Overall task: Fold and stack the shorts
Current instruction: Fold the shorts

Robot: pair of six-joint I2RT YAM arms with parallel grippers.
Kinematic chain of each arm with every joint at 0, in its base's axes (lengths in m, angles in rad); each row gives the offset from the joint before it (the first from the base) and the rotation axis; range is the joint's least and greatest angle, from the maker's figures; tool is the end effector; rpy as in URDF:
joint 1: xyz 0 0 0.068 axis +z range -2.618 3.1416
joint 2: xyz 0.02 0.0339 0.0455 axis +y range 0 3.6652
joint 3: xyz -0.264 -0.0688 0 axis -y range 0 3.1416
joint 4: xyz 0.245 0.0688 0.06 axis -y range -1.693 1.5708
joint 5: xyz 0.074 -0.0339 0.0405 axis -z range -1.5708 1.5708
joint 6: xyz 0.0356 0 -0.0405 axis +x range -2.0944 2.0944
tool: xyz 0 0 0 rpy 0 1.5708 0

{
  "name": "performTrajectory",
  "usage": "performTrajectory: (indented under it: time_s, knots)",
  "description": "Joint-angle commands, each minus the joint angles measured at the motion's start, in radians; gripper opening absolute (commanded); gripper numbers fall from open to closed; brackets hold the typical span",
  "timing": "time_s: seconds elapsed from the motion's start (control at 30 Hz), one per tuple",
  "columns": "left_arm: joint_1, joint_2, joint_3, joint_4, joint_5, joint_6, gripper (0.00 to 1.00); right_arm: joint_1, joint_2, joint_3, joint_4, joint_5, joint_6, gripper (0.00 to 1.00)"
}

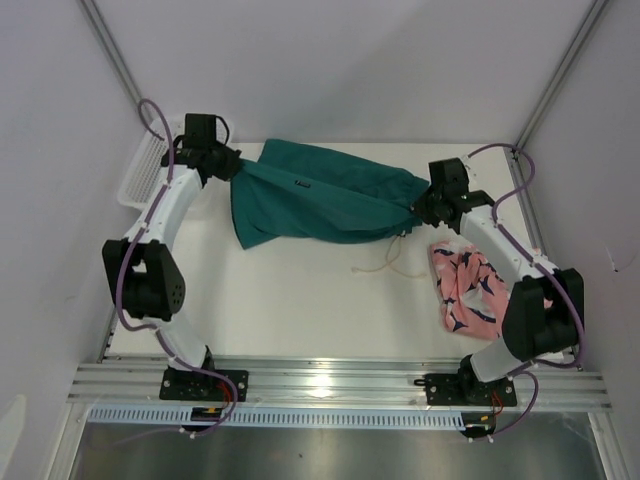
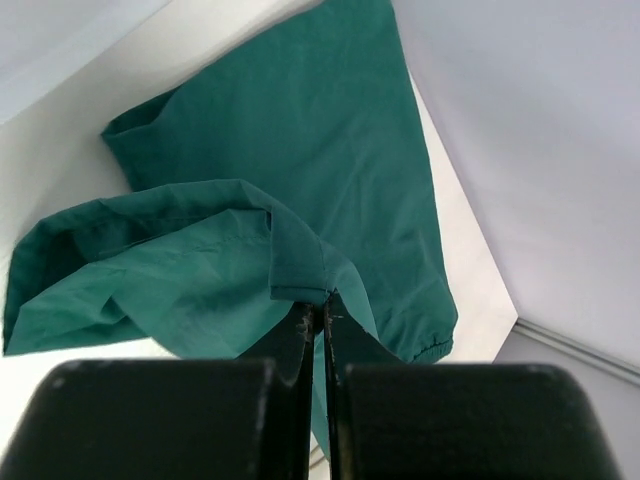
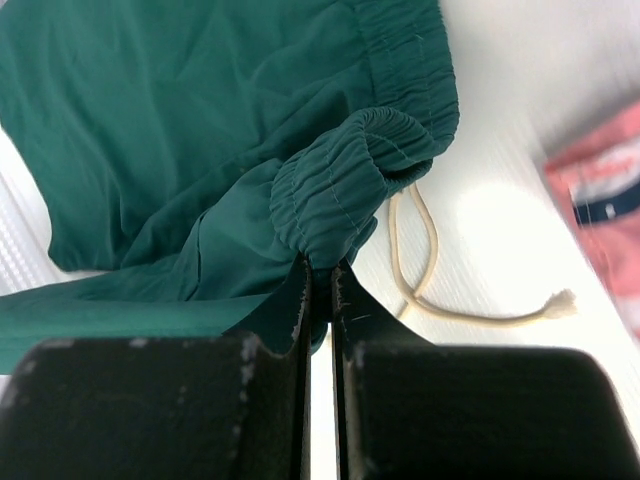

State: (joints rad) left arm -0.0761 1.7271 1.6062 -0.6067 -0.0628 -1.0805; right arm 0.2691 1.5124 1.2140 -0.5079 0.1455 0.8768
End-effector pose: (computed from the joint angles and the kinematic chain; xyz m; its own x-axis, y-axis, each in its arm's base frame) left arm 0.3924 -0.0277 0.3314 -0.3380 -0.8572 -0.3885 -0.5713 0.5149 -0.6391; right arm 0.3214 0.0833 0.2835 -0.5729 0.6310 -0.5232 0.4285 0.7746 0.4651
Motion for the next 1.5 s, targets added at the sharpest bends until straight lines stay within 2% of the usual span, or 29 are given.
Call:
performTrajectory:
  time_s: [0.0,0.17,0.27,0.37,0.47,0.6,0.73,0.9,1.0,1.1,1.13,1.23,1.4,1.47]
  knots:
    - [0.035,0.075,0.138,0.079,-0.042,0.013,0.0,-0.062,0.078,0.096,-0.001,0.025,-0.033,0.0]
    - [0.035,0.166,0.238,0.087,-0.057,0.019,0.0,-0.105,0.153,0.194,-0.007,-0.006,-0.029,0.0]
    - [0.035,0.154,0.225,0.137,-0.074,0.022,0.0,-0.113,0.169,0.203,0.006,-0.029,-0.03,0.0]
    - [0.035,0.143,0.233,0.114,-0.08,0.025,0.0,-0.11,0.16,0.194,0.008,-0.066,-0.05,0.0]
    - [0.035,0.069,0.17,0.099,-0.068,0.024,0.0,-0.102,0.112,0.136,0.009,-0.101,-0.053,0.0]
    - [0.035,-0.128,-0.047,0.11,-0.052,0.01,0.0,-0.087,-0.003,0.007,0.025,-0.164,-0.045,0.0]
    - [0.033,-0.418,-0.233,0.096,-0.075,0.013,0.0,-0.044,-0.154,-0.114,0.0,-0.178,-0.047,0.0]
    - [0.033,-0.635,-0.35,0.018,-0.086,0.024,0.0,0.01,-0.348,-0.284,-0.064,-0.172,-0.052,0.0]
    - [0.033,-0.724,-0.408,0.011,-0.08,0.025,0.0,0.018,-0.454,-0.367,-0.099,-0.199,-0.059,0.06]
    - [0.033,-0.753,-0.449,0.027,-0.1,0.03,0.0,0.041,-0.509,-0.409,-0.086,-0.292,-0.129,0.37]
    - [0.033,-0.748,-0.445,0.024,-0.104,0.034,0.0,0.048,-0.512,-0.407,-0.096,-0.287,-0.139,0.56]
    - [0.033,-0.709,-0.428,0.012,-0.111,0.04,0.0,0.062,-0.508,-0.38,-0.106,-0.283,-0.232,0.71]
    - [0.033,-0.673,-0.419,0.028,-0.129,0.044,0.0,0.082,-0.497,-0.349,-0.121,-0.3,-0.378,0.78]
    - [0.033,-0.653,-0.414,0.021,-0.146,0.047,0.0,0.125,-0.5,-0.363,-0.092,-0.38,-0.464,0.88]
